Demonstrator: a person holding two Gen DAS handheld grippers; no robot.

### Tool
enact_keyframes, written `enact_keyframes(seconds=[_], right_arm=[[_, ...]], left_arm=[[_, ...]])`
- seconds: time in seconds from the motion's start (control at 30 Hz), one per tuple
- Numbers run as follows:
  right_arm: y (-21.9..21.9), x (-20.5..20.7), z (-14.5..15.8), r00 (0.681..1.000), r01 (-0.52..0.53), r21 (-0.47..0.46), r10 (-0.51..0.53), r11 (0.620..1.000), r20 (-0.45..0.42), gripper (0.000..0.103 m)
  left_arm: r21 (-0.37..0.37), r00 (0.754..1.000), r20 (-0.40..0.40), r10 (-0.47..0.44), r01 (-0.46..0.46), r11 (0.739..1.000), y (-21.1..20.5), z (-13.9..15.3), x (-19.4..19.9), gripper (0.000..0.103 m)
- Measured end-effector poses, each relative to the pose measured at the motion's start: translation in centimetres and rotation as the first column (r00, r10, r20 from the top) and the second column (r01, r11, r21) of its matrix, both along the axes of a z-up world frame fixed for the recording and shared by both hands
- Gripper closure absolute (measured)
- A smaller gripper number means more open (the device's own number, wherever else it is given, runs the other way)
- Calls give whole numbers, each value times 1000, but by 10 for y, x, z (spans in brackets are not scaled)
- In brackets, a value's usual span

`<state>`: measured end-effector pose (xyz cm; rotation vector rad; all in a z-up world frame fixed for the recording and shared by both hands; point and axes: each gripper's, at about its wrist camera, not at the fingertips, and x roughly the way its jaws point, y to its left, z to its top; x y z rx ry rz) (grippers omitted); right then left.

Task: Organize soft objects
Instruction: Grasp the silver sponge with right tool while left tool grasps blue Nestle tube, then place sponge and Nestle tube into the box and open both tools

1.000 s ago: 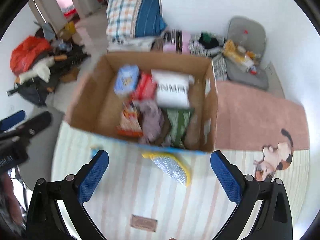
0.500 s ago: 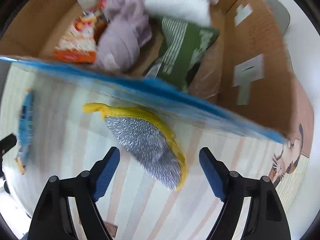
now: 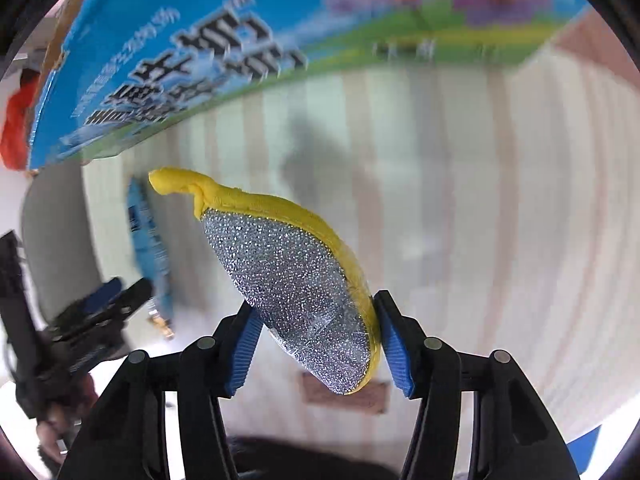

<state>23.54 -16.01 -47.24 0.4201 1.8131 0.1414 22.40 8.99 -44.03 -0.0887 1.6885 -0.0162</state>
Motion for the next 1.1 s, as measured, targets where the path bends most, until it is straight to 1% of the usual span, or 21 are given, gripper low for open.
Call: enact_keyframes(seconds=[0.03,0.1,0.17,0.23,0.3,0.37,0.4,0.47,0.5,0.53,0.57,0.63,0.67,0.73,0.87,1.0,1.07,1.1], right_arm=[[0,-1,-1,1000,-4,3,4,1000,-5,35],[0,0,4,999,-22,-18,23,1000,34,27],[4,3,9,994,-81,-63,85,995,67,27],[13,7,15,988,-116,-83,123,990,88,27],[25,10,16,981,-158,-86,167,984,103,27],[39,11,13,975,-191,-68,197,979,103,27],[46,11,9,970,-214,-70,220,974,100,27],[60,11,2,961,-255,-98,263,962,83,27],[63,9,0,960,-259,-110,268,960,81,30],[66,8,-2,960,-256,-115,267,960,85,36],[67,7,-4,961,-252,-125,263,960,83,47],[70,2,-1,966,-226,-140,240,964,92,48],[71,1,0,967,-219,-145,234,965,96,50],[67,-2,5,972,-194,-152,211,969,105,51],[55,-5,23,982,-132,-109,145,985,124,53],[41,-7,50,985,-79,-49,86,996,153,53],[35,-8,70,982,-62,-18,65,998,178,53],[31,-8,83,979,-58,-4,57,998,196,53]], left_arm=[[-12,1000,-11,1,-1,1000,1,-4,0,33],[-43,999,-40,-11,10,999,-1,-10,-1,33],[-65,997,-72,-33,28,998,-6,-18,-3,33],[-64,995,-85,-52,46,997,-15,-26,-5,33],[-58,994,-93,-62,57,997,-25,-32,-4,33],[-59,994,-93,-54,48,997,-31,-36,-1,34],[-56,995,-94,-44,39,998,-33,-37,1,42],[-27,996,-81,-33,31,999,-37,-36,4,52],[-18,996,-80,-32,31,999,-40,-36,6,63],[-9,996,-82,-24,23,1000,-38,-36,6,73],[-9,996,-87,-8,7,1000,-36,-36,7,74],[-36,995,-98,24,-28,999,-33,-37,7,76],[-43,994,-102,38,-42,998,-28,-39,7,76],[-52,994,-102,46,-51,997,-25,-40,4,77],[-55,995,-85,47,-51,997,-19,-33,-1,77],[-91,998,-48,42,-47,995,-28,-3,-4,80],[-129,999,-11,37,-38,991,-33,22,-7,81],[-145,999,6,34,-33,989,-35,32,-7,85]])
